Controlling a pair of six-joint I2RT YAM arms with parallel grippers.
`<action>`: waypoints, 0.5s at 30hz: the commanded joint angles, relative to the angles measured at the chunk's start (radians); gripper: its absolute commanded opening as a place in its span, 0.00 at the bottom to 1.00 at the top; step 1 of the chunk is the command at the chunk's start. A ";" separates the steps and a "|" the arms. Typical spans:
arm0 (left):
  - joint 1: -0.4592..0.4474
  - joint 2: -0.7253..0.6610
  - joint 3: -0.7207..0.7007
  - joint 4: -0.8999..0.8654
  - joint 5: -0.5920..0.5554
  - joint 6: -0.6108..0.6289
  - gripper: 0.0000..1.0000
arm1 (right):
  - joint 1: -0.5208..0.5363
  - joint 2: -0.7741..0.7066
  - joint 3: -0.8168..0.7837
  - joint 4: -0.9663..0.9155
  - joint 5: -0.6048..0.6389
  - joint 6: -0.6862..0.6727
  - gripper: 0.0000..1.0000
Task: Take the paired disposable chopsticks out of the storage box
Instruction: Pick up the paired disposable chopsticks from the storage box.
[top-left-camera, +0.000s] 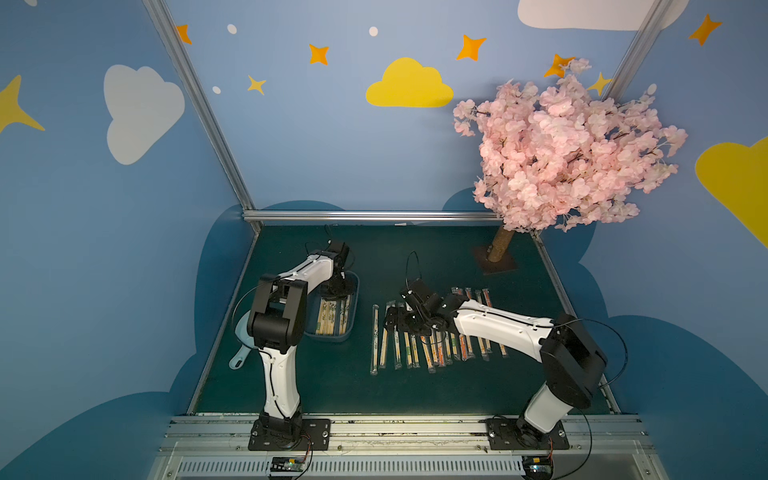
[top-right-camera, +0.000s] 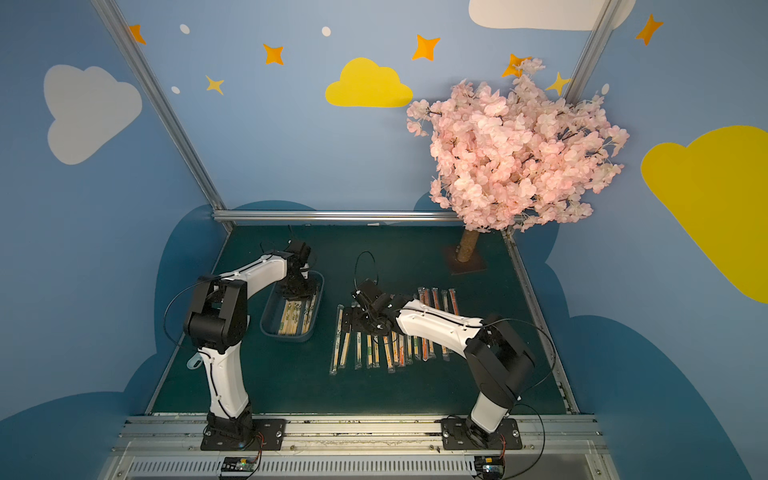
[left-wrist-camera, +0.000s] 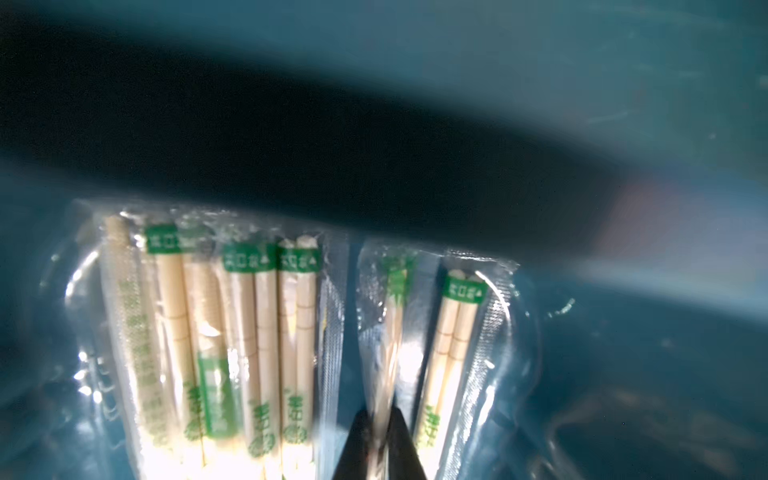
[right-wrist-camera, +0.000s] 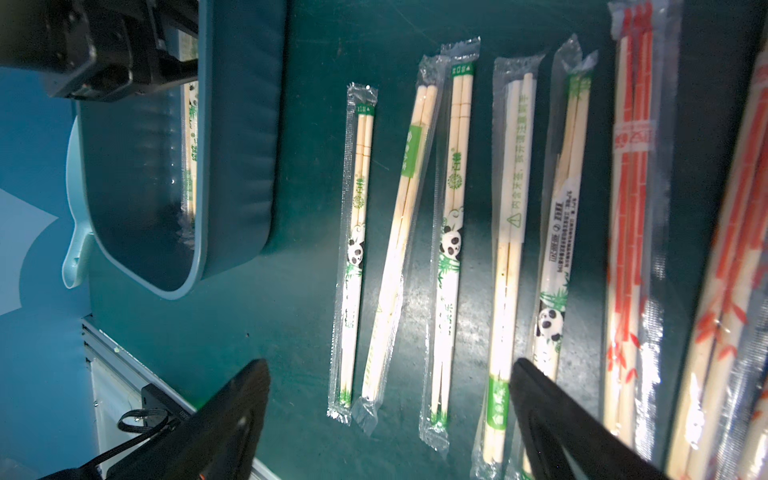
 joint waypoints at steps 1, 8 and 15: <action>0.001 0.034 0.003 -0.062 0.001 -0.001 0.09 | 0.007 0.003 0.017 -0.026 0.008 -0.004 0.94; 0.002 -0.033 0.025 -0.086 -0.018 -0.010 0.07 | 0.007 0.004 0.019 -0.027 0.008 -0.005 0.94; 0.007 -0.135 0.090 -0.146 -0.070 0.003 0.07 | 0.009 0.006 0.020 -0.023 0.004 -0.006 0.94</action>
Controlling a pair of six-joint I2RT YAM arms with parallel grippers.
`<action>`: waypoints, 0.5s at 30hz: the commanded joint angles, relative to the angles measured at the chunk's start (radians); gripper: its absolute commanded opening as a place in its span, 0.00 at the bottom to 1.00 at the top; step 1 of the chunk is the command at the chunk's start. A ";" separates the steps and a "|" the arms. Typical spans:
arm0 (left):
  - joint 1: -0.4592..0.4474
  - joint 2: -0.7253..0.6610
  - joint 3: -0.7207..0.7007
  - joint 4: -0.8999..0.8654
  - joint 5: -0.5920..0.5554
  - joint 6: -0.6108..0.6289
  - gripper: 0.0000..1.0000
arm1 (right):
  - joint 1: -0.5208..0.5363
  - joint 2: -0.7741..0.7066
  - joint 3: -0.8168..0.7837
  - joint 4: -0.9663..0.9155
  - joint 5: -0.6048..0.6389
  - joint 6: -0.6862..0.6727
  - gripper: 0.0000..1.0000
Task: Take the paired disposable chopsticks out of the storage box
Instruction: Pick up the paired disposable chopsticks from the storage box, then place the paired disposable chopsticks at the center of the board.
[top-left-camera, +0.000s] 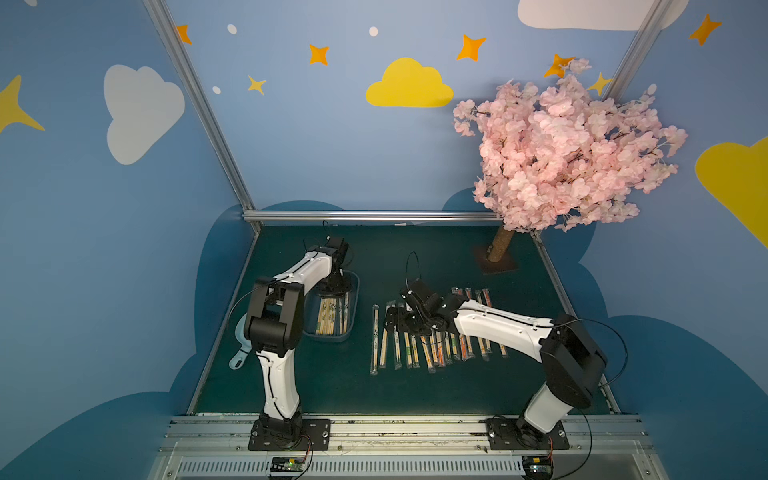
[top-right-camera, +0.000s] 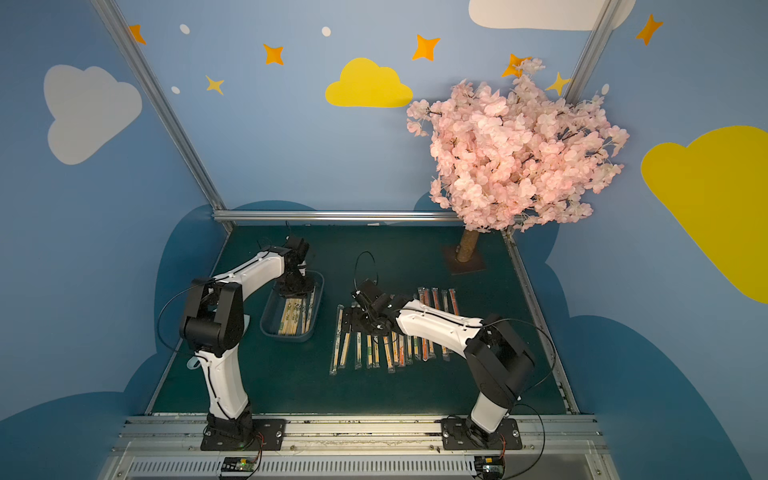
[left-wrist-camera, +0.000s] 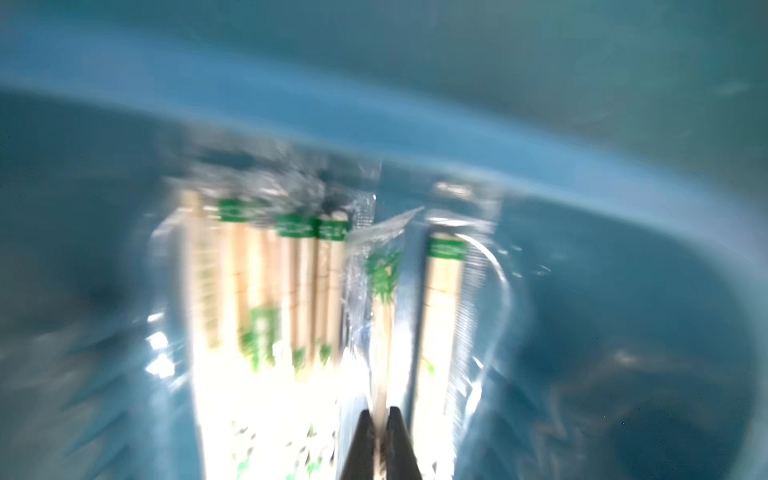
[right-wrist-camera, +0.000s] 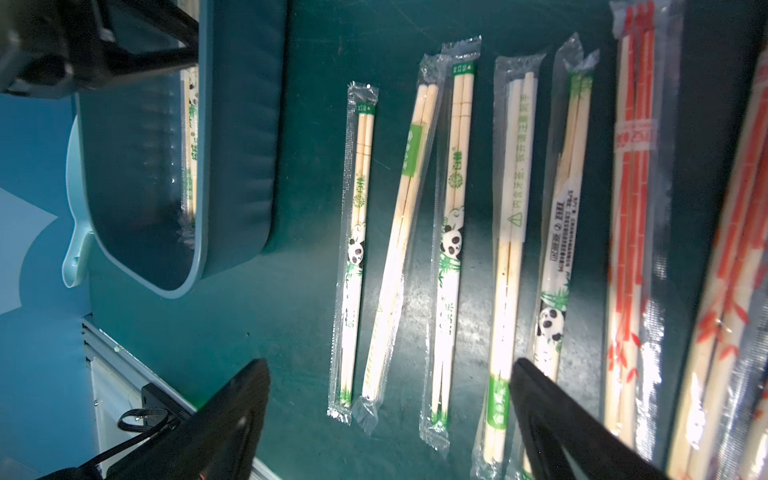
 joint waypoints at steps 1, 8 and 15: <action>0.007 -0.087 0.048 -0.063 -0.026 0.010 0.07 | 0.007 0.008 0.020 -0.023 0.003 -0.005 0.94; -0.005 -0.213 0.005 -0.061 0.090 0.025 0.07 | 0.012 0.004 0.010 -0.019 0.000 -0.004 0.94; -0.074 -0.362 -0.172 0.026 0.210 -0.032 0.07 | 0.014 -0.020 -0.036 0.017 0.017 0.015 0.94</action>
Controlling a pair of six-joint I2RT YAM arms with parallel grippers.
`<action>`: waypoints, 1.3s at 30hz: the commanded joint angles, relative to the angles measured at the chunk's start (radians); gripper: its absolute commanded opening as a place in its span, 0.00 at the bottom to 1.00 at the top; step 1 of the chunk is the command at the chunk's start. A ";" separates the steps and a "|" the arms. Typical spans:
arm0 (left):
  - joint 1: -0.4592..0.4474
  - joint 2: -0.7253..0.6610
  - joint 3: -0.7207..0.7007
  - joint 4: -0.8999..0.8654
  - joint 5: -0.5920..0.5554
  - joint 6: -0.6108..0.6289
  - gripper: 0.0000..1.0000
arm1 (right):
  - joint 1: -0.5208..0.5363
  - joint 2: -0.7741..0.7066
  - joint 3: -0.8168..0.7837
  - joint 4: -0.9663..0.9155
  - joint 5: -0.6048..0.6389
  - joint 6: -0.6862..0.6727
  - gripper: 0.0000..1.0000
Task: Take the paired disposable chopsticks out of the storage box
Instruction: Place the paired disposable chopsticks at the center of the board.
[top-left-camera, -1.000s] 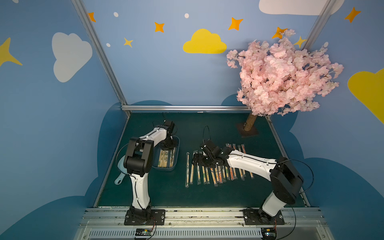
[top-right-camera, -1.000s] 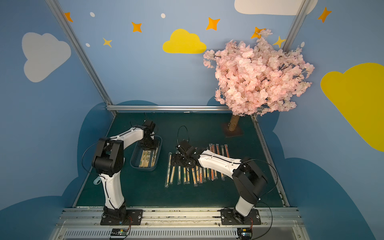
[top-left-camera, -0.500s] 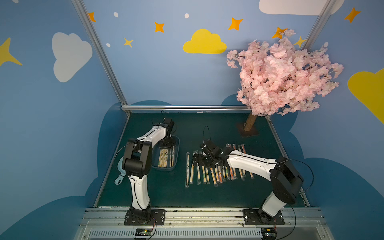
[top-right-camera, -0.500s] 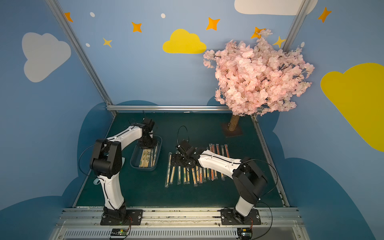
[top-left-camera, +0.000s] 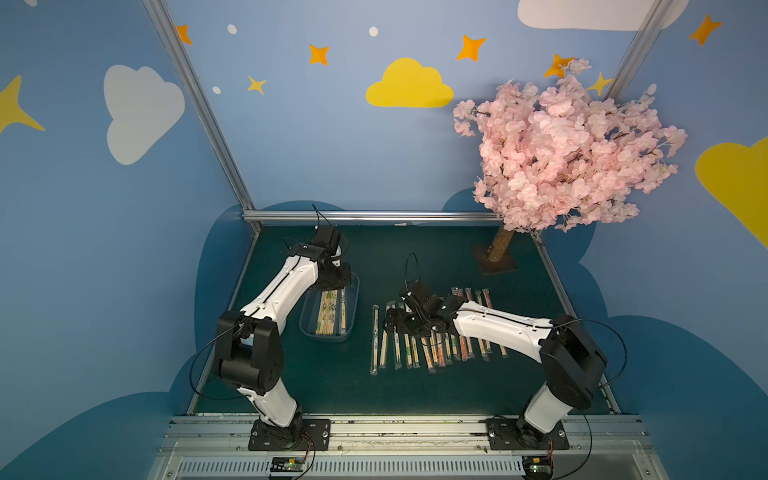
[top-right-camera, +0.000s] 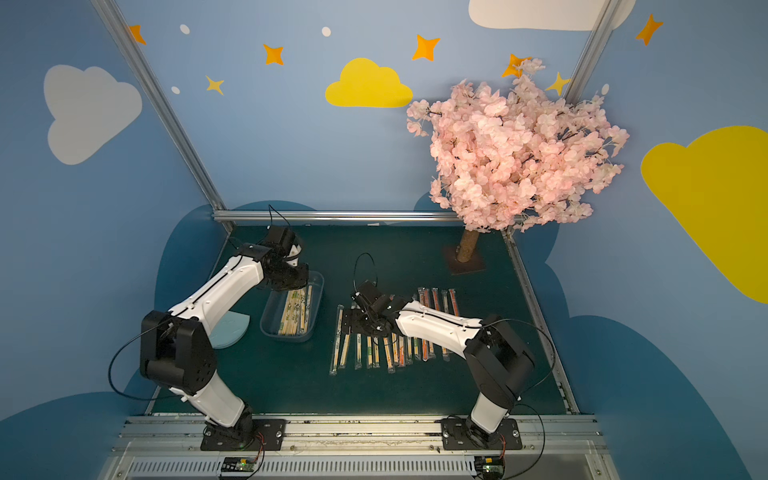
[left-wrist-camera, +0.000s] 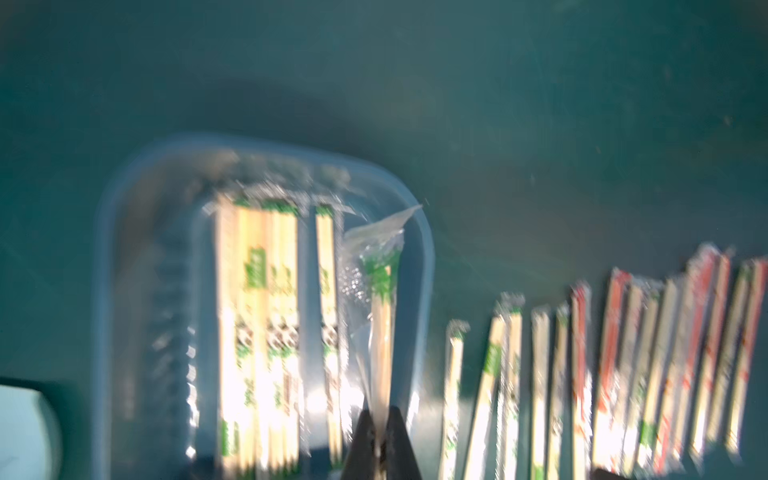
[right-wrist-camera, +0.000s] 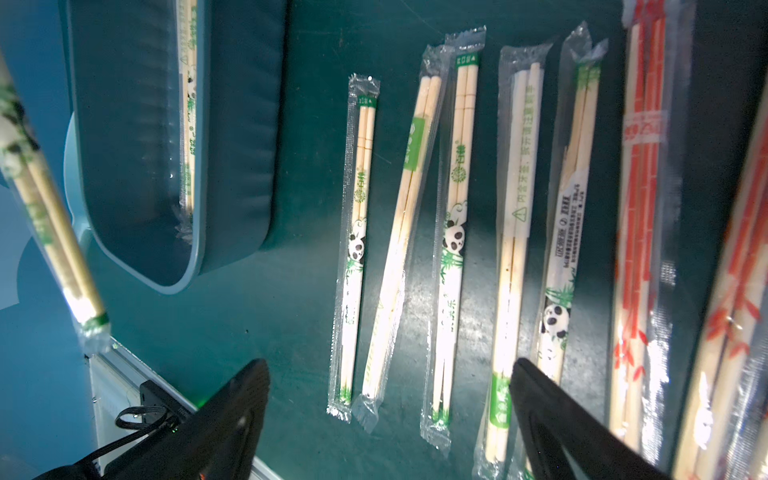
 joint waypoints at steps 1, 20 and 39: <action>-0.049 -0.063 -0.081 0.036 0.093 -0.040 0.06 | 0.006 -0.018 -0.018 0.004 0.014 0.010 0.94; -0.240 -0.041 -0.335 0.234 0.026 -0.184 0.09 | 0.008 -0.020 -0.034 -0.006 0.029 0.025 0.94; -0.234 -0.034 -0.291 0.216 0.025 -0.187 0.28 | 0.011 -0.013 -0.024 -0.009 0.021 0.014 0.94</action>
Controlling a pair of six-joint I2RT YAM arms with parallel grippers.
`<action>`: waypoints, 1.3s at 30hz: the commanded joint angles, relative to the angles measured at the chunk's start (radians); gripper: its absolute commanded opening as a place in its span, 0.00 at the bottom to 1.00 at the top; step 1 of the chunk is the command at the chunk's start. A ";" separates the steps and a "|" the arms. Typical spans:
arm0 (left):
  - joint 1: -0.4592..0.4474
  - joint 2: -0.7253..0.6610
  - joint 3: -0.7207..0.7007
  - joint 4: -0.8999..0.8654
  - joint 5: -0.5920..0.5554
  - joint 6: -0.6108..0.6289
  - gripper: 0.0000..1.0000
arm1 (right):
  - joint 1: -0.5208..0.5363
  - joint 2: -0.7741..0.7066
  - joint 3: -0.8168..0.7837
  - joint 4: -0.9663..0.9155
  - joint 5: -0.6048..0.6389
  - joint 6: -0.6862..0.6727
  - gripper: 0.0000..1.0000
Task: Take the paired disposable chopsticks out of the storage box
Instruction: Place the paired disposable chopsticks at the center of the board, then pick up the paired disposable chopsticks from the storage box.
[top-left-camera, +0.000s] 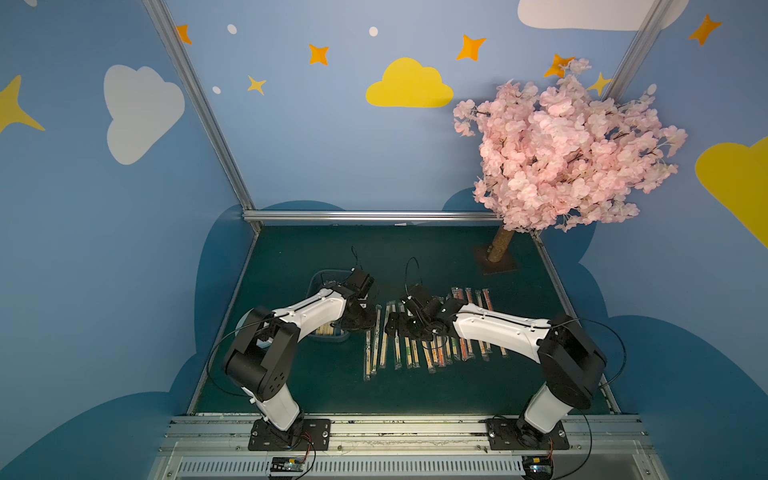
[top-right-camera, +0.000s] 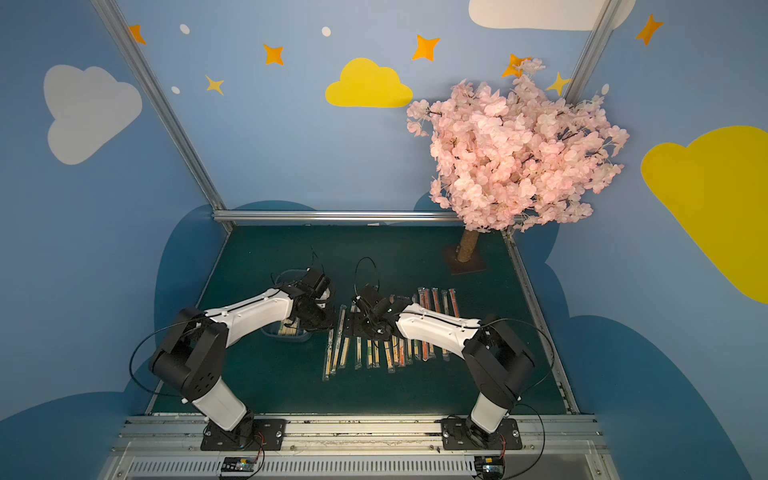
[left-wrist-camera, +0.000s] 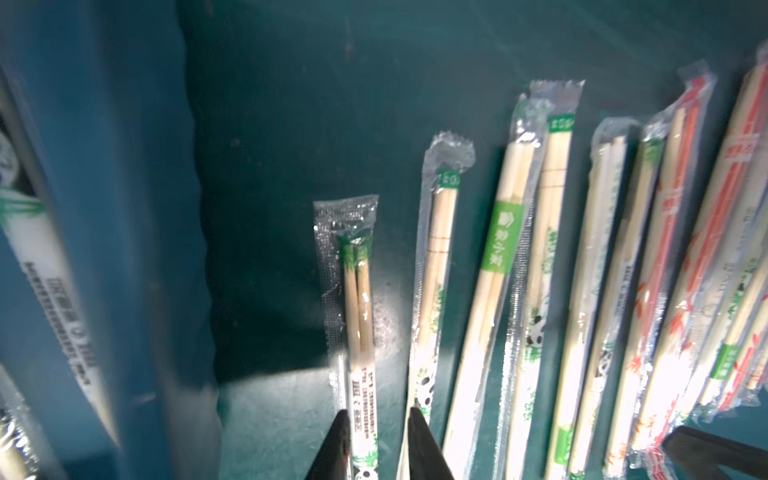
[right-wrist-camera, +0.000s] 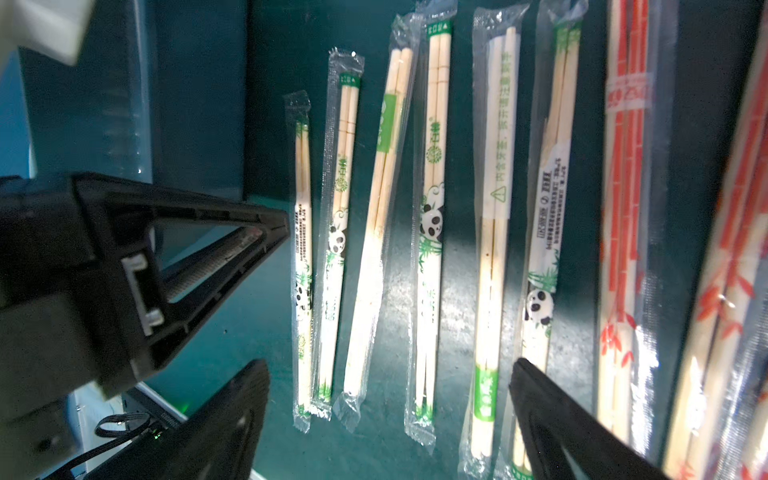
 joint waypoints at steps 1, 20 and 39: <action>0.012 -0.063 0.066 -0.050 -0.020 0.012 0.29 | 0.006 -0.014 0.008 -0.010 0.005 -0.006 0.94; 0.261 0.103 0.281 -0.195 -0.101 0.174 0.34 | 0.036 0.016 0.069 -0.036 0.005 -0.044 0.94; 0.259 0.346 0.430 -0.232 -0.158 0.221 0.34 | 0.052 0.021 0.092 -0.050 0.014 -0.062 0.94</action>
